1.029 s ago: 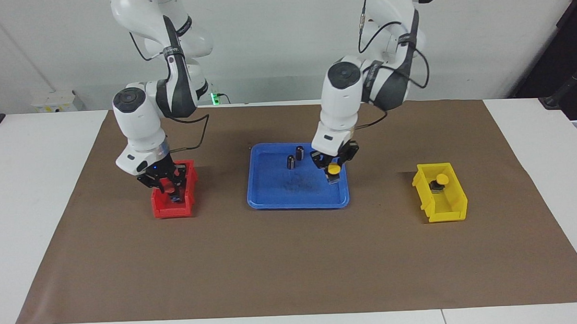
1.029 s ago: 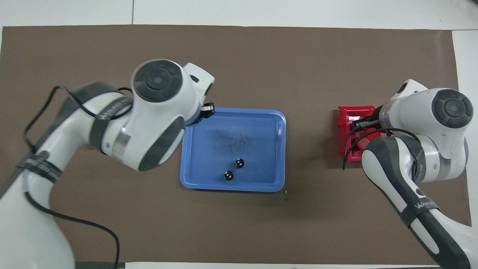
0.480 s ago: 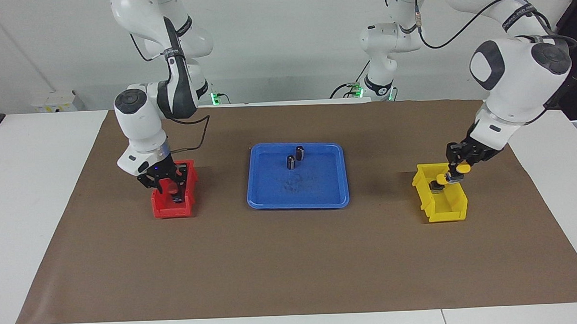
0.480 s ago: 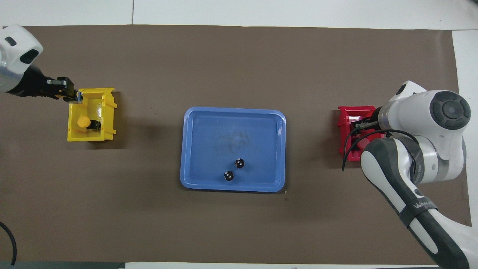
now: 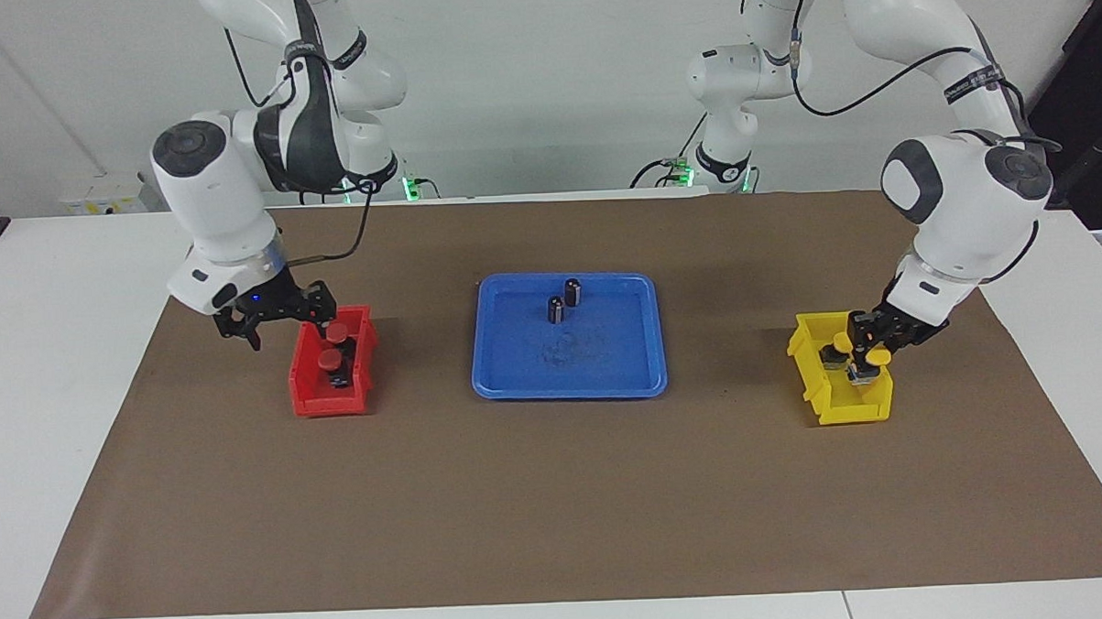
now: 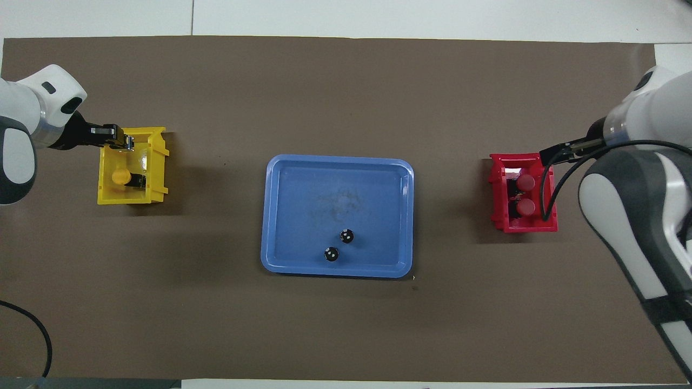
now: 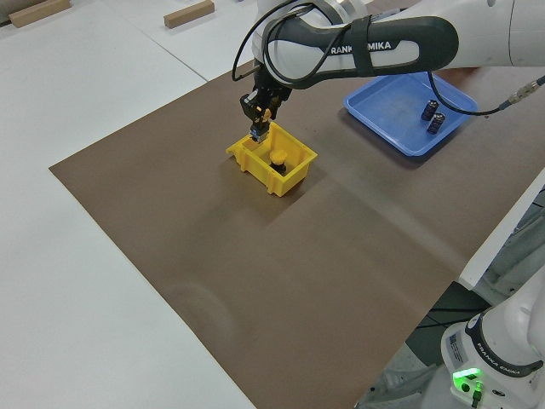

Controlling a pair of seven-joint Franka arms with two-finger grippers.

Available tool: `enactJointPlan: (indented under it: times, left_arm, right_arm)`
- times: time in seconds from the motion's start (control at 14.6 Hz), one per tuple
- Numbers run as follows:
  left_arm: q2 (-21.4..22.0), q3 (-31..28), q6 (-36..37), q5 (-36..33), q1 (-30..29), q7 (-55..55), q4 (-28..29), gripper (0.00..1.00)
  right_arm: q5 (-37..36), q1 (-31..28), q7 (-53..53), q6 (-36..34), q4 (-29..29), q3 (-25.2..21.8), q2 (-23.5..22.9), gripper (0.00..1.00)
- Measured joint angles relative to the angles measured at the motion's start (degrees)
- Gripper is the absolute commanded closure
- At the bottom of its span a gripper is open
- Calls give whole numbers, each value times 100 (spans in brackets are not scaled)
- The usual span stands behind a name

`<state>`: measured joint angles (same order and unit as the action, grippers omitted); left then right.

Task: Sort red and yellow buttons by color
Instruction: 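Carry the yellow button to the yellow bin while the right gripper withdraws, then release the yellow button into the yellow bin with the left gripper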

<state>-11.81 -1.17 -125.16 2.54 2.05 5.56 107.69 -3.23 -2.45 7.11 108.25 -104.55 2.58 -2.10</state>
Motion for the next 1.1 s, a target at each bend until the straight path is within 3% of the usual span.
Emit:
enactJointPlan:
  times: [0.27,0.34,0.41,0.48,0.69,0.82,0.96,1.1]
  left_arm:
    - [-193,0,-502,0,0,0,287,98]
    - [-275,0,-591,0,0,0,297,86]
    - [-358,0,-672,0,0,0,297,65]
    - [-430,0,-737,0,0,0,297,51]
    - [-453,-3,-767,0,-2,1,250,39]
    - [-452,-3,-726,0,-2,1,178,35]
    - [-450,-3,-505,0,-2,1,-15,34]
    - [-440,-3,-185,0,-2,1,-300,25]
  right_arm:
    - [90,-345,-70,-1397,690,-9,411,0]
    - [93,-422,-70,-1661,812,-10,481,0]
    - [93,-487,-70,-1876,931,-11,520,0]
    - [92,-538,-70,-2055,1049,-12,533,0]
    - [92,-552,-94,-2264,1147,-148,523,0]
    - [92,-553,-95,-2264,1147,-202,498,0]
    - [92,-553,-97,-2264,1147,-216,475,0]
    - [92,-553,-100,-2264,1147,-217,459,0]
